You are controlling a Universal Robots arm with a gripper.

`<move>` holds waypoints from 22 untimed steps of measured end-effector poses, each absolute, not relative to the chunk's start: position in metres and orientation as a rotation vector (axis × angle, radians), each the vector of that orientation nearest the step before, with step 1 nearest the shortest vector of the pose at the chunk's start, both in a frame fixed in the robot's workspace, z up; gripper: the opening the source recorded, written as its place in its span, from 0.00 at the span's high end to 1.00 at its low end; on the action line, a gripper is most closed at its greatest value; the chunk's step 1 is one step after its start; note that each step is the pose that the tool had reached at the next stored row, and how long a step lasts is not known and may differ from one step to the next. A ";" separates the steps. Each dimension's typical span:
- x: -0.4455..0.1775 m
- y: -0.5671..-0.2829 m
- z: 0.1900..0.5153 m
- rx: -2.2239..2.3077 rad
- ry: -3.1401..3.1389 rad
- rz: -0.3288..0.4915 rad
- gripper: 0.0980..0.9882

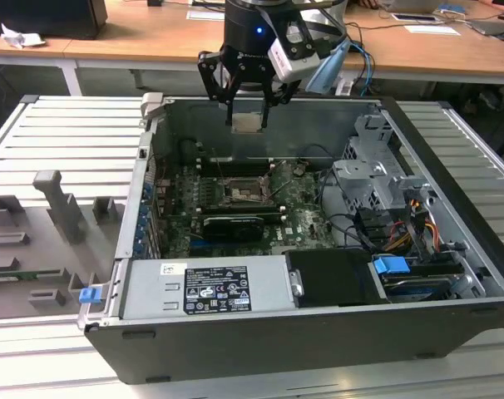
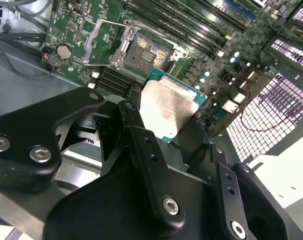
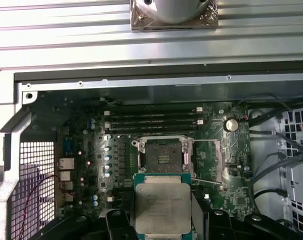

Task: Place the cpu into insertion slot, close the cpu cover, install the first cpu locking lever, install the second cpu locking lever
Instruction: 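Place the cpu into insertion slot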

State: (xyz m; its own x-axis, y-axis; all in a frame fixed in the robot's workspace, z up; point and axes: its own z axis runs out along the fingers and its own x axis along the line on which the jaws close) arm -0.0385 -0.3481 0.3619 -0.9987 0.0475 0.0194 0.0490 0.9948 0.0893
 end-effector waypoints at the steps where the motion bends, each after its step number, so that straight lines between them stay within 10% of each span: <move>1: -0.038 -0.348 0.362 -0.080 -3.120 -0.140 0.51; 22: -0.038 -0.348 0.362 -0.217 -3.118 -0.142 0.51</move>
